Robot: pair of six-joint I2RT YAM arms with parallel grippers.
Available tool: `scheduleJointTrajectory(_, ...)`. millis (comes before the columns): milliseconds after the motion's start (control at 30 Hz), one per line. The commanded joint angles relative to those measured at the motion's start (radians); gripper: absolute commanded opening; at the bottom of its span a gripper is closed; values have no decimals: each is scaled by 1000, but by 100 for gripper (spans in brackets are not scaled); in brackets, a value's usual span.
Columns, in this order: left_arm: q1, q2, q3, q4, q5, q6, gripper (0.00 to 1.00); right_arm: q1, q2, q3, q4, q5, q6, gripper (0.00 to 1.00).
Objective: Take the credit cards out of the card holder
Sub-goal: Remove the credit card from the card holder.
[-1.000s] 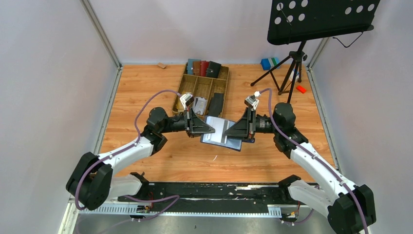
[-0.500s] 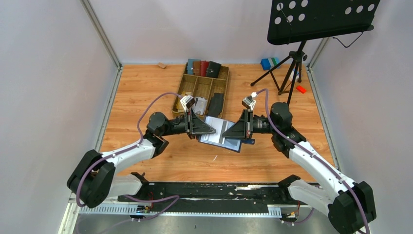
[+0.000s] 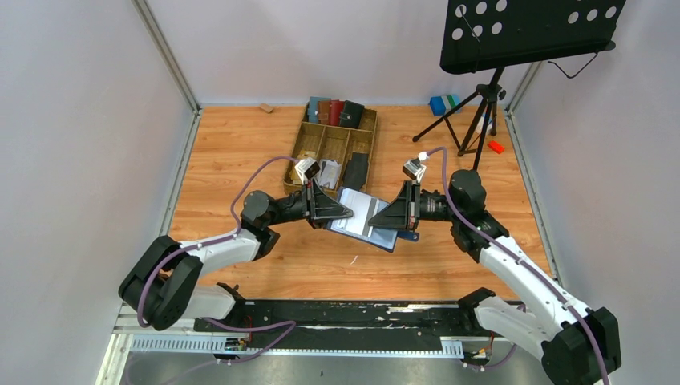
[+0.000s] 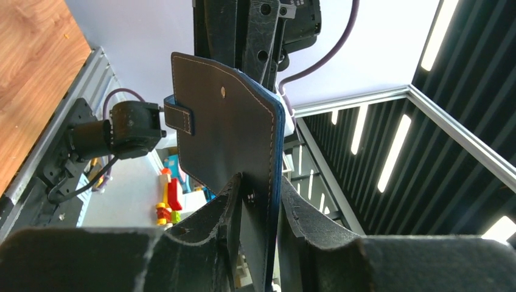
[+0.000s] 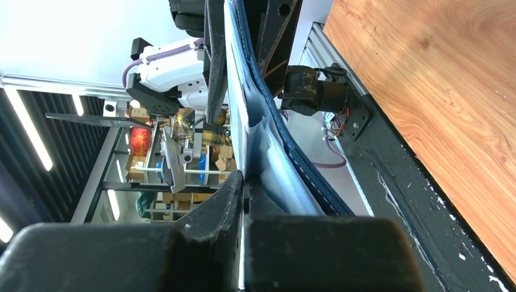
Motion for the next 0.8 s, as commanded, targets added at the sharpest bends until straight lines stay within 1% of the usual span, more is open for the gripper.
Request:
scheduleJointTrajectory(0, 17, -8, 7, 125, -14, -38, 32, -21, -28, -7, -32, 3, -31, 0)
scheduleJointTrajectory(33, 18, -9, 7, 126, -12, -38, 30, -24, -28, -7, -32, 2, -30, 0)
scheduleJointTrajectory(200, 19, -3, 10, 124, -3, -36, 5, -23, -23, 0, -28, 0, -28, 0)
scheduleJointTrajectory(267, 20, -1, 11, 119, 3, -33, 0, -23, -22, 2, -28, -1, -28, 0)
scheduleJointTrajectory(400, 23, 0, 3, 129, 0, -40, 0, -26, -26, -7, -33, 0, -32, 0)
scheduleJointTrajectory(633, 40, 28, -6, 219, -4, -99, 0, -34, -44, -27, -39, -1, -35, 0)
scheduleJointTrajectory(767, 44, 41, -9, 244, -2, -114, 0, -39, -50, -33, -44, -2, -39, 0)
